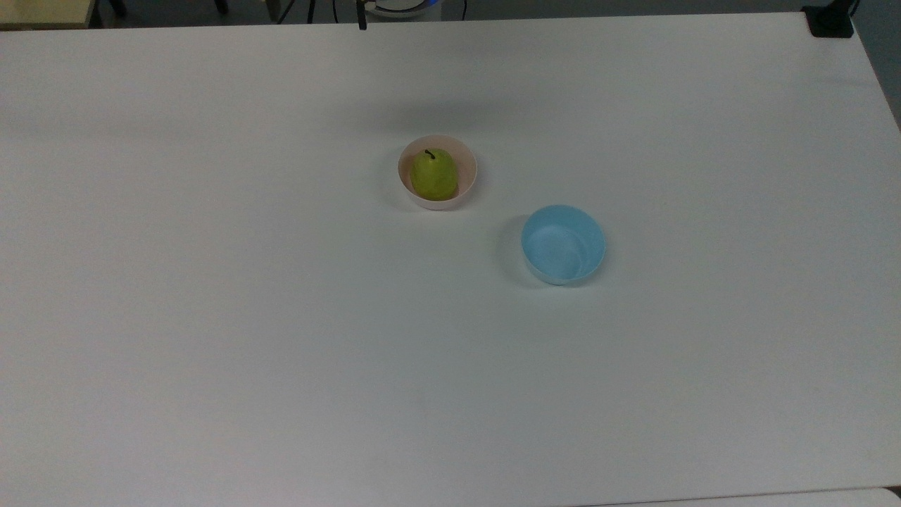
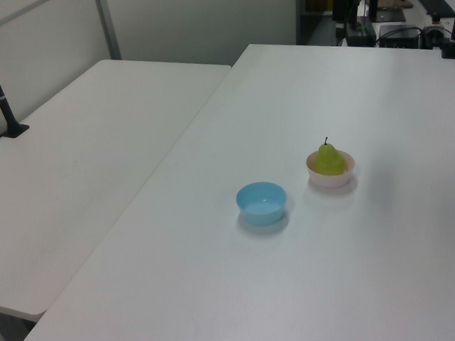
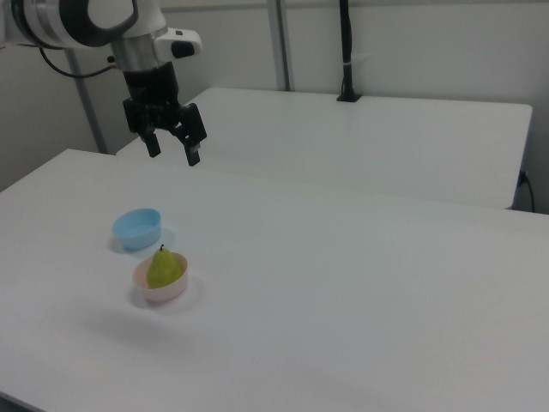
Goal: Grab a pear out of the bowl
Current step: 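Move the open gripper toward the pink bowl holding the green pear, then lower the gripper over the pear in the pink bowl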
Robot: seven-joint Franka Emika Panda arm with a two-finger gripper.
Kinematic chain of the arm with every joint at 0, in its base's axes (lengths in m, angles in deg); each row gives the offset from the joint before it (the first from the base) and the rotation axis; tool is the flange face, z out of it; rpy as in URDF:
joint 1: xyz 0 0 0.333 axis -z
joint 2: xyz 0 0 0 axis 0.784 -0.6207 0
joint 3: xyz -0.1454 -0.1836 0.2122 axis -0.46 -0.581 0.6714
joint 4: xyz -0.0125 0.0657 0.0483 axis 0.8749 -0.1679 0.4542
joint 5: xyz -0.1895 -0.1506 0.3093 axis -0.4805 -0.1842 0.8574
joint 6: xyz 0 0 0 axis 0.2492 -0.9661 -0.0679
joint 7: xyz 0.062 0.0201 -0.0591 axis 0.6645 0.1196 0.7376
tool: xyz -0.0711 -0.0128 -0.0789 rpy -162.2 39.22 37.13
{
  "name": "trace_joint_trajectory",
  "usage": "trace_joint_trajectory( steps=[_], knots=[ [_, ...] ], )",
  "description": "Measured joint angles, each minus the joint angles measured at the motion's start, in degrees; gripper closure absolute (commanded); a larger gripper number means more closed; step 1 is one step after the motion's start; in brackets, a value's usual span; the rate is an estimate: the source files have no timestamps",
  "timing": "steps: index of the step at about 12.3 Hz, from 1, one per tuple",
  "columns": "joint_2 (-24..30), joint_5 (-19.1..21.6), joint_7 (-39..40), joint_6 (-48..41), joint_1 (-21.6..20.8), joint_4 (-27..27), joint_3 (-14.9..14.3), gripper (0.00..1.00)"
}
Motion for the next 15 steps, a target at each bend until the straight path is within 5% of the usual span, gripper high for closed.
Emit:
trace_joint_trajectory(
  steps=[9,15],
  knots=[
    [-0.6,0.0,5.1,0.0,-3.7,-2.5,1.5,0.0],
    [-2.8,0.0,7.0,8.4,-8.5,-12.9,1.7,0.0]
  ],
)
